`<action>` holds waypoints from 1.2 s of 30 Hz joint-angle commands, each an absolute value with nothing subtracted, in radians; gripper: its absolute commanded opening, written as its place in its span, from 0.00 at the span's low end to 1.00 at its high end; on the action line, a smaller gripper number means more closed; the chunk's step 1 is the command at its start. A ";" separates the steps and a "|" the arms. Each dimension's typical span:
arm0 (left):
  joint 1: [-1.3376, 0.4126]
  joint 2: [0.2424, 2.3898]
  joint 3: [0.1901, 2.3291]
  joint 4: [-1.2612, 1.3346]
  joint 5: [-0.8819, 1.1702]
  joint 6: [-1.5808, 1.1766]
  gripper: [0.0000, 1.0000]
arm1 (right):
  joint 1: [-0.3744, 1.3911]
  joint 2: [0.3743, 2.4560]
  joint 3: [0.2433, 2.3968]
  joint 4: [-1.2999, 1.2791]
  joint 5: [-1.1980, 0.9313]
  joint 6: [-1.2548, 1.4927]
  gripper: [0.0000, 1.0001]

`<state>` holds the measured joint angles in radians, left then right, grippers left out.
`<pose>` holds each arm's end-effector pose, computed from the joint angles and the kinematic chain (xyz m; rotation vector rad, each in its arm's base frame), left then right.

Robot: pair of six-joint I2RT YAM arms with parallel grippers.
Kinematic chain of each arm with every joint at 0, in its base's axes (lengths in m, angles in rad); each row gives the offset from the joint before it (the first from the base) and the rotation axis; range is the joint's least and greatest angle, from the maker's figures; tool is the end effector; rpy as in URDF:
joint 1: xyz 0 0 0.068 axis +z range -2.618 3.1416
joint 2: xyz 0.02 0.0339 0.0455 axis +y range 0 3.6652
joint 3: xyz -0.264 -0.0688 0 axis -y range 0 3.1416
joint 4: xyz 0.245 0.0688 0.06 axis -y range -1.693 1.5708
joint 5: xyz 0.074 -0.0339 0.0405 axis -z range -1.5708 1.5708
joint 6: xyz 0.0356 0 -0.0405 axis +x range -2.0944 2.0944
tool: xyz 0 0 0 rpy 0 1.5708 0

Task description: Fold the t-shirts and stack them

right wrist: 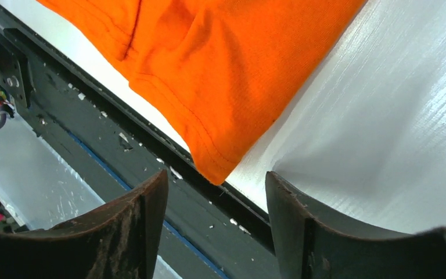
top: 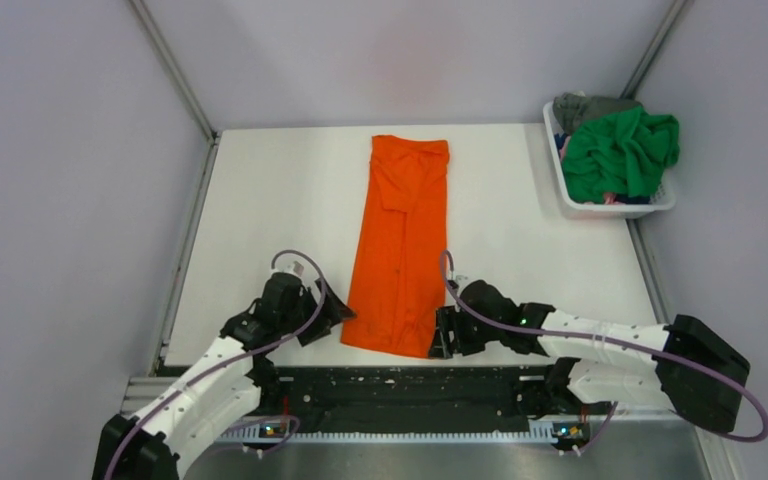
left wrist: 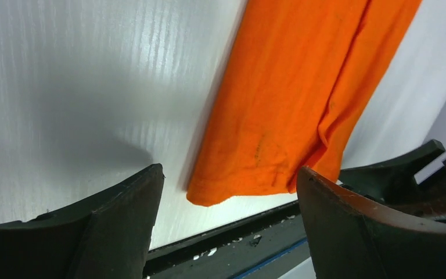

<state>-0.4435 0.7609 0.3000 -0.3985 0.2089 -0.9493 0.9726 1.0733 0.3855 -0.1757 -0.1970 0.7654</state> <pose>0.1287 -0.0693 0.1579 -0.5529 2.5445 -0.8293 0.1025 0.1627 0.1535 -0.3743 2.6546 0.9262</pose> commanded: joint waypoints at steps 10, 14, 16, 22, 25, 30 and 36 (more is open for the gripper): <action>-0.470 0.857 0.276 -0.359 0.262 -0.965 0.48 | 0.981 1.122 0.367 -0.081 -0.179 0.828 0.47; -0.484 0.903 0.282 -0.360 0.281 -0.957 0.31 | 0.981 1.136 0.359 -0.076 -0.187 0.844 0.44; -0.494 0.899 0.271 -0.371 0.291 -0.968 0.19 | 0.981 1.140 0.347 -0.056 -0.200 0.854 0.42; -0.505 0.811 0.216 -0.409 0.286 -1.009 0.00 | 0.981 1.142 0.320 -0.010 -0.226 0.879 0.19; -0.519 0.742 0.192 -0.412 0.310 -1.051 0.00 | 0.981 1.120 0.308 -0.024 -0.243 0.887 0.01; -0.567 0.605 0.141 -0.375 0.334 -1.163 0.00 | 0.983 1.018 0.277 -0.059 -0.303 0.913 0.00; -0.585 0.584 0.203 -0.284 0.360 -1.157 0.00 | 0.982 0.957 0.308 -0.086 -0.266 0.900 0.00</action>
